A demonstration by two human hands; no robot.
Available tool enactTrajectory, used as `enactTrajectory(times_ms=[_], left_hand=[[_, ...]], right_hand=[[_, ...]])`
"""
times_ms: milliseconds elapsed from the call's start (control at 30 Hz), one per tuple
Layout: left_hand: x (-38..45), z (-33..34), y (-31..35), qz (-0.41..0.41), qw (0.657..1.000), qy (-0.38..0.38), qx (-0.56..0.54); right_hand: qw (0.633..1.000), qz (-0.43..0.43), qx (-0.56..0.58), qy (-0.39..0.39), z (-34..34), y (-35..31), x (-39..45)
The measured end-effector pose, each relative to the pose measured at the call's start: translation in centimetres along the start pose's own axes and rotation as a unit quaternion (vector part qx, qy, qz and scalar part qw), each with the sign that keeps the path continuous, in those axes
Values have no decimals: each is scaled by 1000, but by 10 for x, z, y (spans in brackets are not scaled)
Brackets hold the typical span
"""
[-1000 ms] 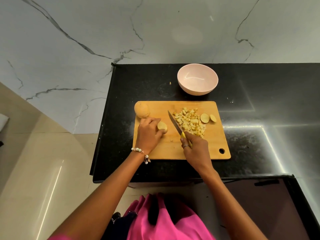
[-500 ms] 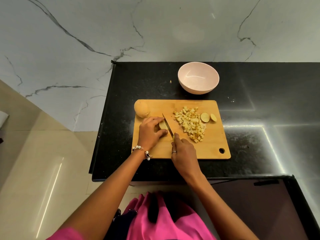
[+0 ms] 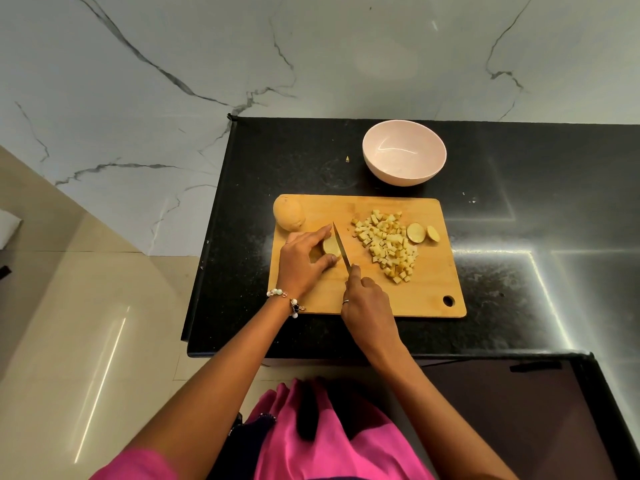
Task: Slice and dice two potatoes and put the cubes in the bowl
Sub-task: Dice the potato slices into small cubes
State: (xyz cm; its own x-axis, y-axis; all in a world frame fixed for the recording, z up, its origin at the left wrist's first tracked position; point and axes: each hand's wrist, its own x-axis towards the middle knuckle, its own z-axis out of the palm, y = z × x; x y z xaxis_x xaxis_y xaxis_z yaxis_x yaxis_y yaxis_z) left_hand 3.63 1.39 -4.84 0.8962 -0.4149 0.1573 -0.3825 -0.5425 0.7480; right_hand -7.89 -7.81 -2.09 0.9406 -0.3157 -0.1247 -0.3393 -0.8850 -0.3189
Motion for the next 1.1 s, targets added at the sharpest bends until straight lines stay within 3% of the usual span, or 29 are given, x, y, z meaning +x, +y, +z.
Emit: enactTrajectory(times_ms=[333, 467, 667, 1100], left_hand=[[-2, 7, -1, 1, 999, 36, 2], [-3, 7, -2, 5, 999, 35, 10], [-2, 6, -3, -4, 1000, 22, 5], [-1, 6, -5, 3, 1000, 20, 8]], right_hand=[[997, -18, -69, -37, 0, 0, -20], [994, -16, -105, -17, 4, 6, -35], [1000, -15, 13, 6, -6, 6, -27], [1000, -21, 9, 16, -8, 4, -13]])
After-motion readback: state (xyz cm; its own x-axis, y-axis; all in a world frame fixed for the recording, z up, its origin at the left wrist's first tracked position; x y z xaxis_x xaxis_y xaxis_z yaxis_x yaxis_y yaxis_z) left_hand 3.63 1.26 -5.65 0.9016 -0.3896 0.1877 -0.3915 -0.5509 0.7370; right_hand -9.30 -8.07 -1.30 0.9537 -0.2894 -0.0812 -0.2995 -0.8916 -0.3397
